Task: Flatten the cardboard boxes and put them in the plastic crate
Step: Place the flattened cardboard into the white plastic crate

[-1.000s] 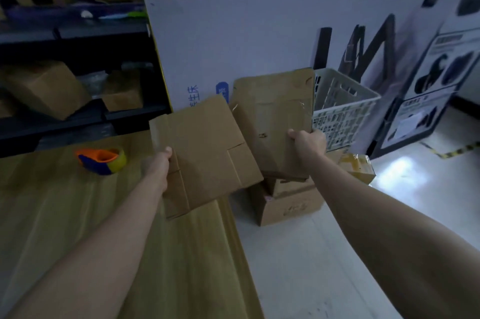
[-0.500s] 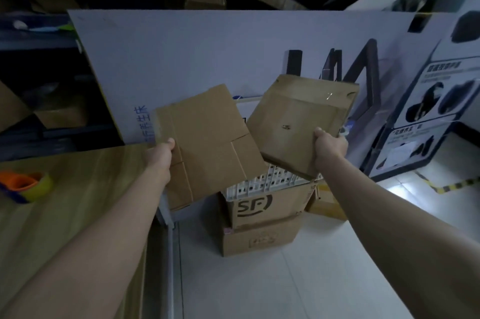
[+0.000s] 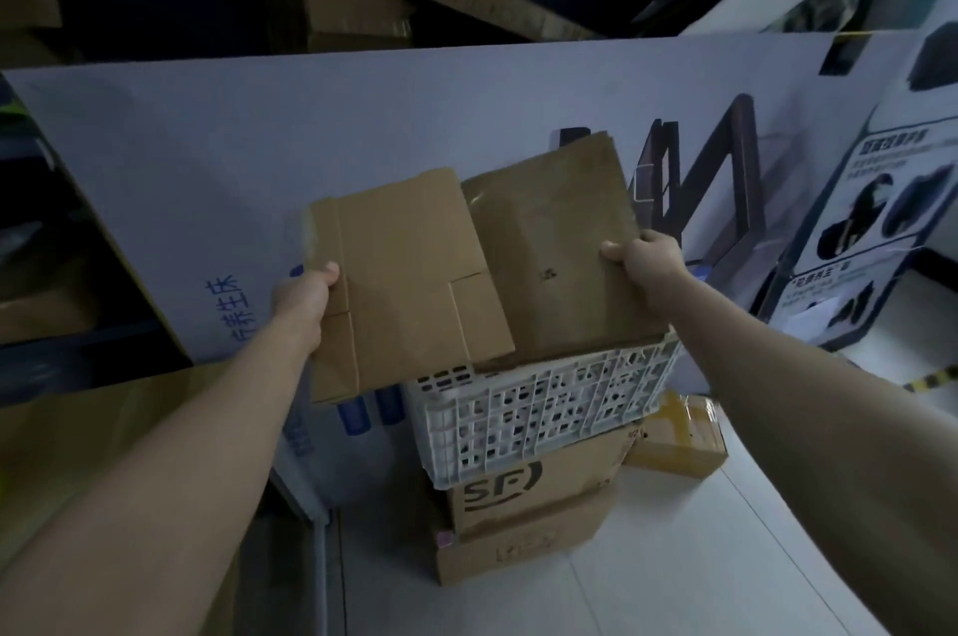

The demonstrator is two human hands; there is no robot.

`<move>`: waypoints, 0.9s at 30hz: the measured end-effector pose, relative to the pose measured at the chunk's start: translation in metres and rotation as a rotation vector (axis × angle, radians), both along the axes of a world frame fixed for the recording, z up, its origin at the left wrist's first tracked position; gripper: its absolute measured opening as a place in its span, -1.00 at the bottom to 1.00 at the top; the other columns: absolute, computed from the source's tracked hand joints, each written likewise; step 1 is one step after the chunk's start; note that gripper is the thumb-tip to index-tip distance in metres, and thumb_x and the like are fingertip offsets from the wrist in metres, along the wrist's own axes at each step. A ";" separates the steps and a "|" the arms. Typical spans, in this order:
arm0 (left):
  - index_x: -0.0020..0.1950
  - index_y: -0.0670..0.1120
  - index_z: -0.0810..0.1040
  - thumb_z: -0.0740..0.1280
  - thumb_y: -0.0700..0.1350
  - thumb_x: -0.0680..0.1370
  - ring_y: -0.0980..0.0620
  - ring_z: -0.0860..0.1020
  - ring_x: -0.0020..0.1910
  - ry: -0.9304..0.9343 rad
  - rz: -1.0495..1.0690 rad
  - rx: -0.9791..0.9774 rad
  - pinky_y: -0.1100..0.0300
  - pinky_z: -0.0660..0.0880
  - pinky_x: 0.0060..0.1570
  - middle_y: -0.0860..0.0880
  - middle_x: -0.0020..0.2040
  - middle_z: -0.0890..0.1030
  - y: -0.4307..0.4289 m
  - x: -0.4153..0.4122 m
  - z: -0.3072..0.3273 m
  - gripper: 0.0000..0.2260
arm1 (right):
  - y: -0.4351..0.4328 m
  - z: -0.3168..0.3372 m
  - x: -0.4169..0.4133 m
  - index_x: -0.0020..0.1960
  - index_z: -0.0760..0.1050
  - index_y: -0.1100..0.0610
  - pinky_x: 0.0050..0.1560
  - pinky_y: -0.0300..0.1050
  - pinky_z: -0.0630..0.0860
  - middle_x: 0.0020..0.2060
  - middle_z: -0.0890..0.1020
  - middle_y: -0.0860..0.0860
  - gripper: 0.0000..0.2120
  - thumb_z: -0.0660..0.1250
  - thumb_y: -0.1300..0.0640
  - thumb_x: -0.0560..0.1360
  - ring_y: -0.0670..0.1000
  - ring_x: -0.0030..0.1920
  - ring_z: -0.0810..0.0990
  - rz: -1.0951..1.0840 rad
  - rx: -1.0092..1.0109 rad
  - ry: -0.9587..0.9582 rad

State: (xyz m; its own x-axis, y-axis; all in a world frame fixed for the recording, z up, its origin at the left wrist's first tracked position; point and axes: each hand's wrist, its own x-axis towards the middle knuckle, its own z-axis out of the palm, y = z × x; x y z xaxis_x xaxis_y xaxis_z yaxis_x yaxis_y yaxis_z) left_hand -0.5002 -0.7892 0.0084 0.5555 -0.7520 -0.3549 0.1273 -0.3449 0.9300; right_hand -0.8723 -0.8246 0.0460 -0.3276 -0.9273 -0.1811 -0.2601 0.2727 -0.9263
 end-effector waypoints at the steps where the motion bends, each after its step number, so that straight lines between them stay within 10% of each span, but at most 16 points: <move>1: 0.32 -0.16 0.43 0.37 0.05 0.49 -0.15 0.47 0.19 -0.009 -0.013 0.006 -0.11 0.39 0.26 -0.11 0.24 0.51 -0.010 0.001 -0.001 -0.53 | -0.010 0.001 0.000 0.23 0.49 0.13 -0.06 0.01 0.52 -0.02 0.63 0.07 -0.60 0.44 0.05 0.44 0.09 -0.13 0.59 0.040 0.014 0.033; 7: 0.41 -0.16 0.36 0.35 0.07 0.51 -0.15 0.43 0.25 0.026 -0.066 0.063 -0.11 0.34 0.31 -0.12 0.32 0.45 -0.042 -0.009 -0.013 -0.46 | -0.061 -0.005 0.003 0.30 0.46 0.05 -0.27 -0.13 0.45 -0.09 0.61 -0.02 -0.58 0.42 0.07 0.47 -0.01 -0.20 0.56 0.213 0.115 0.100; 16: 0.45 -0.20 0.26 0.32 0.01 0.54 -0.20 0.42 0.28 0.080 0.121 0.169 -0.13 0.37 0.28 -0.19 0.36 0.40 -0.073 -0.083 -0.041 -0.44 | -0.147 -0.026 -0.001 0.26 0.50 0.19 0.21 -0.01 0.44 0.10 0.58 0.10 -0.63 0.30 -0.01 0.55 0.11 0.10 0.54 0.544 0.215 0.263; 27: 0.37 -0.15 0.36 0.15 -0.09 0.65 -0.16 0.51 0.12 0.289 0.275 0.185 -0.08 0.48 0.11 -0.15 0.19 0.52 -0.085 -0.185 -0.064 -0.69 | -0.198 -0.063 -0.034 0.23 0.49 0.18 0.10 -0.03 0.46 0.19 0.54 0.11 -0.59 0.28 -0.10 0.55 0.11 0.07 0.53 0.684 0.325 0.086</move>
State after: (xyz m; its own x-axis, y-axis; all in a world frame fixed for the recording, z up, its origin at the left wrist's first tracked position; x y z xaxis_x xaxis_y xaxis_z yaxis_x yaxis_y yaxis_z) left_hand -0.6848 -0.8738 -0.0554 0.5839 -0.4995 -0.6399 0.4834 -0.4193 0.7684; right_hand -0.9067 -1.0230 -0.0171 0.2753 -0.8330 -0.4798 -0.5371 0.2807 -0.7955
